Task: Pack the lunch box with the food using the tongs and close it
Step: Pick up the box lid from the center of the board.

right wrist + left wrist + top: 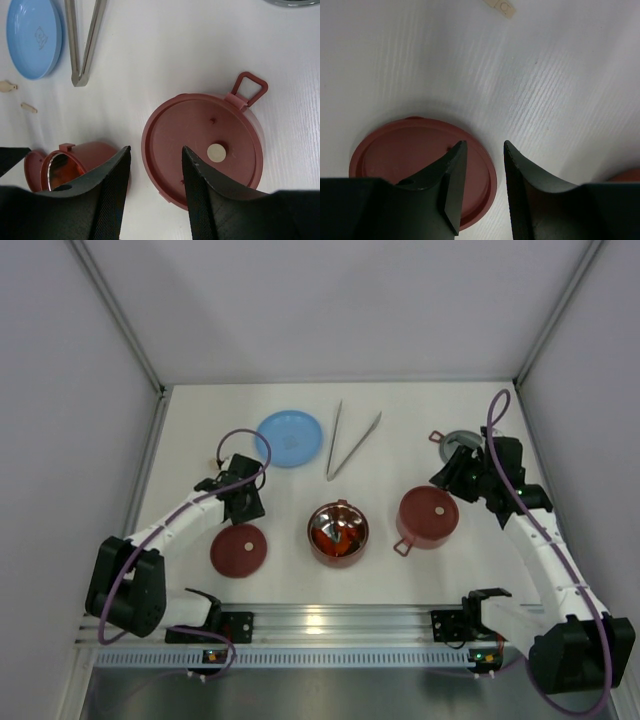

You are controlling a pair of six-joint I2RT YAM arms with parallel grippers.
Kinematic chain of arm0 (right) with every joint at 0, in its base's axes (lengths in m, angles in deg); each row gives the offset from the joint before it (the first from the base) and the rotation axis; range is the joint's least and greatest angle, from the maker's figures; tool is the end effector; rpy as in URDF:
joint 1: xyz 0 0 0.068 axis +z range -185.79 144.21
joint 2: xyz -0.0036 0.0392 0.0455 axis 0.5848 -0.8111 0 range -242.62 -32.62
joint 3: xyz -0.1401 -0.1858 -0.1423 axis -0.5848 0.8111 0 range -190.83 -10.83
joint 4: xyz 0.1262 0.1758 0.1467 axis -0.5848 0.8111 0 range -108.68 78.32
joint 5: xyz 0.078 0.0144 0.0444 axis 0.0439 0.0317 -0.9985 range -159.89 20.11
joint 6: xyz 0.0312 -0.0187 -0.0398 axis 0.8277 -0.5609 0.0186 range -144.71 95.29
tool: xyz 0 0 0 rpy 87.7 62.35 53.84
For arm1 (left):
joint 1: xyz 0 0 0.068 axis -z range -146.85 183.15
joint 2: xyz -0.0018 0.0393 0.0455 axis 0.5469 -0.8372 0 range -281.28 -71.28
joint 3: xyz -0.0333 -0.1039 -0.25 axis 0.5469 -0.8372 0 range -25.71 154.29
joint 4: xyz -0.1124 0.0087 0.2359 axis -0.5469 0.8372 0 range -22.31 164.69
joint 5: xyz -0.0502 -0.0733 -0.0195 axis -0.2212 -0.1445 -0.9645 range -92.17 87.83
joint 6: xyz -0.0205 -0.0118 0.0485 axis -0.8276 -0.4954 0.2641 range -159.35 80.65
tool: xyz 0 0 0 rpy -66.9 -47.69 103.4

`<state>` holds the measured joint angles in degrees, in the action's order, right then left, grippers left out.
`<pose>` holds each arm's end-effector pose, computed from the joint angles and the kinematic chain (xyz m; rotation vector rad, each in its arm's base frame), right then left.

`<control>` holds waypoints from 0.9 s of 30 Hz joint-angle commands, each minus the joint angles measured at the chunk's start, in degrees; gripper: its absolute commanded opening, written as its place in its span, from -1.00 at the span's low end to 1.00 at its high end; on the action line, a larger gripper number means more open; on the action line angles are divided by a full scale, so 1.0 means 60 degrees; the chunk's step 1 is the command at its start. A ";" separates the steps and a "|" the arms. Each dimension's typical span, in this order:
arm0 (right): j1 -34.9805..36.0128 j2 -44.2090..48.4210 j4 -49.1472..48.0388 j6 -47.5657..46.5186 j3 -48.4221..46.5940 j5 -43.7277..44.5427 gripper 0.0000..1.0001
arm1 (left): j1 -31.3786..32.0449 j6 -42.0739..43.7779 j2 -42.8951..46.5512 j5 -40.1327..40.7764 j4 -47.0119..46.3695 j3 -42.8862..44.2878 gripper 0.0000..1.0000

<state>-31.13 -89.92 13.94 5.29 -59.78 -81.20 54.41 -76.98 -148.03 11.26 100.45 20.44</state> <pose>0.2094 0.0240 0.2880 0.4078 2.2923 0.5359 0.2356 -0.0828 0.2002 -0.4463 2.5871 -0.0364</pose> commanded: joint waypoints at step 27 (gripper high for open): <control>0.0116 0.0218 -0.0325 -0.0078 0.0585 -0.0341 -0.13 | 0.0120 -0.0218 -0.0641 -0.0891 -0.1123 -0.0851 -0.38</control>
<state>-31.13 -89.66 13.70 5.29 -56.20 -82.23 54.87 -77.57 -151.92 6.32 96.23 15.72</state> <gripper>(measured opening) 0.440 0.323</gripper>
